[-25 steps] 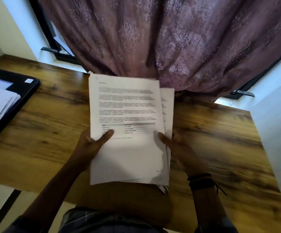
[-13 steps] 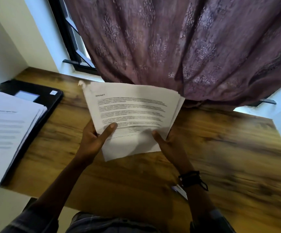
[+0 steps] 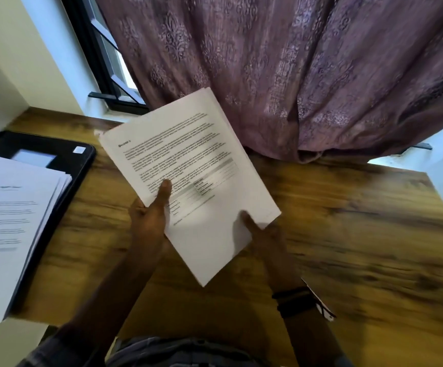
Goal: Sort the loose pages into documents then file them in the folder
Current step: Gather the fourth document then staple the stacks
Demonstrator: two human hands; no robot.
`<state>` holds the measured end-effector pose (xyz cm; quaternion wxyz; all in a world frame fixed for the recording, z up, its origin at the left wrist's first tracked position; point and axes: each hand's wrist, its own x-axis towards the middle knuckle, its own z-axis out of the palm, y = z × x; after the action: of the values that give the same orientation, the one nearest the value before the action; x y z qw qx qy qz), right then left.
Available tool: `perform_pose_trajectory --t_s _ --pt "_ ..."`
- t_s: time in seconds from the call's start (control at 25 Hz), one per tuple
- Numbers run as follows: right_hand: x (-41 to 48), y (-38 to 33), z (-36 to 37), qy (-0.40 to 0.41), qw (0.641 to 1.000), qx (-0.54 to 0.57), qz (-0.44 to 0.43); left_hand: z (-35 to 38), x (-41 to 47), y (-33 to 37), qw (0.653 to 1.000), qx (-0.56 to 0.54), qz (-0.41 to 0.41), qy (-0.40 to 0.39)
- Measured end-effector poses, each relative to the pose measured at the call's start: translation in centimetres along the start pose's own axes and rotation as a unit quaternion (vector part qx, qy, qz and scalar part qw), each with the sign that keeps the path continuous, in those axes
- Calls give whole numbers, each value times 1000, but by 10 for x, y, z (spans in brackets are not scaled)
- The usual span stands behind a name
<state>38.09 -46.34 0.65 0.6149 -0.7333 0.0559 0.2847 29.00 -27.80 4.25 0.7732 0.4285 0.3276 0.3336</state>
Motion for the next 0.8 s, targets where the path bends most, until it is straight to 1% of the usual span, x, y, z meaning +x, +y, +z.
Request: perform_pose_trajectory --t_s 0.04,0.08,0.12,0.16,0.2,0.24,0.32,0.36,0.44,0.52,0.56,0.64,0.72,0.8 --pt "-8 6 6 -42 998 40 13 2 -2 -4 998 10 -43 37" --pt "-14 11 11 -68 994 84 -4 3 -5 -7 995 18 -83 59" --pt "-17 13 10 -82 989 123 -29 3 -7 -8 993 17 -101 55" --pt "-21 9 6 -94 983 143 -70 1 -8 -6 995 -9 -92 24" --pt "-21 4 -4 -105 978 143 -114 -4 -7 -2 996 -43 -73 -25" --pt "-22 -5 -16 -112 975 120 -152 -14 -2 6 994 -66 -46 -70" --pt "-22 -23 -39 -88 975 71 -192 -39 16 27 988 -78 -23 -130" --pt "-23 -30 -50 -75 974 56 -206 -49 26 37 989 -46 -25 -142" --pt "-22 -40 -60 -57 966 11 -253 -55 34 56 983 111 -19 -143" --pt "-15 -43 -59 -45 955 -60 -286 -53 32 58 953 245 23 -177" --pt "-12 -44 -56 -38 951 -83 -296 -49 27 55 940 280 54 -188" --pt "-6 -42 -49 -26 944 -101 -312 -45 20 44 930 302 122 -172" --pt "-3 -37 -45 -12 936 -100 -337 -45 15 31 936 273 161 -152" --pt "-1 -31 -45 9 925 -99 -366 -47 14 20 938 242 190 -158"
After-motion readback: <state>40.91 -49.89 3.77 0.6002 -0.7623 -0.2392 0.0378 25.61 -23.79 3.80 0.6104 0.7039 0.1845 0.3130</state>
